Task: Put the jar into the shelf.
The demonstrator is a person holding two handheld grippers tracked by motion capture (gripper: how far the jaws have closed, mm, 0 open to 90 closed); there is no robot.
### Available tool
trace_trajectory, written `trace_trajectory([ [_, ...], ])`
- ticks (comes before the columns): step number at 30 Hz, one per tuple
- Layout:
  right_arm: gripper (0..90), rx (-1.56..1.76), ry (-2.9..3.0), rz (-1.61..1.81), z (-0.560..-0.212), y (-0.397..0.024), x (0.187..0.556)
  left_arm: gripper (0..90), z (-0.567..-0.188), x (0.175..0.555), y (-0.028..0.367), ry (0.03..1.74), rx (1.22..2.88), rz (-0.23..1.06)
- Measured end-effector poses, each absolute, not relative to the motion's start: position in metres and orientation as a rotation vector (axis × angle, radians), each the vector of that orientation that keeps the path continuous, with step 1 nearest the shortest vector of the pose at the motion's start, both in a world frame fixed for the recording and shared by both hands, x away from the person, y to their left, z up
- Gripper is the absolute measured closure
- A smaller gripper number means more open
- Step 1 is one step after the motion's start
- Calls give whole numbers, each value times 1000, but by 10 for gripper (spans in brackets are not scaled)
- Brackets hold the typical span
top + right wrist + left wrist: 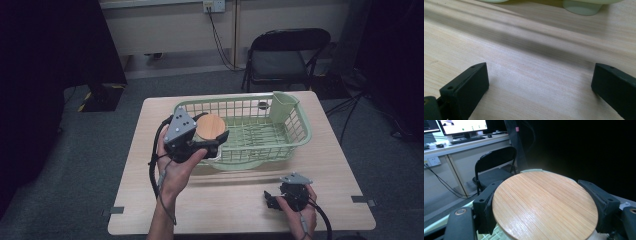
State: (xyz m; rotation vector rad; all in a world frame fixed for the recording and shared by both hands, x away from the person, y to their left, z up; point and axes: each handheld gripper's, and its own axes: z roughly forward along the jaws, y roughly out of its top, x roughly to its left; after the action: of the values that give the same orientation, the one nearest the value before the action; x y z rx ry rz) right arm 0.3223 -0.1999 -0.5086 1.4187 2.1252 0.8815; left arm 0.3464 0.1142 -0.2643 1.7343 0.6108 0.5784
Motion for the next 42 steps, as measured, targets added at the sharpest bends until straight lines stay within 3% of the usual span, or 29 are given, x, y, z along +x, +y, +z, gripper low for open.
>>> trace_trajectory([
  [21,2,1417,2126,881,-509,-200,322,242,-282,434,93,650,1808,527],
  [42,2,1417,2126,881,-509,-200,322,242,-317,486,82,672,1887,500],
])
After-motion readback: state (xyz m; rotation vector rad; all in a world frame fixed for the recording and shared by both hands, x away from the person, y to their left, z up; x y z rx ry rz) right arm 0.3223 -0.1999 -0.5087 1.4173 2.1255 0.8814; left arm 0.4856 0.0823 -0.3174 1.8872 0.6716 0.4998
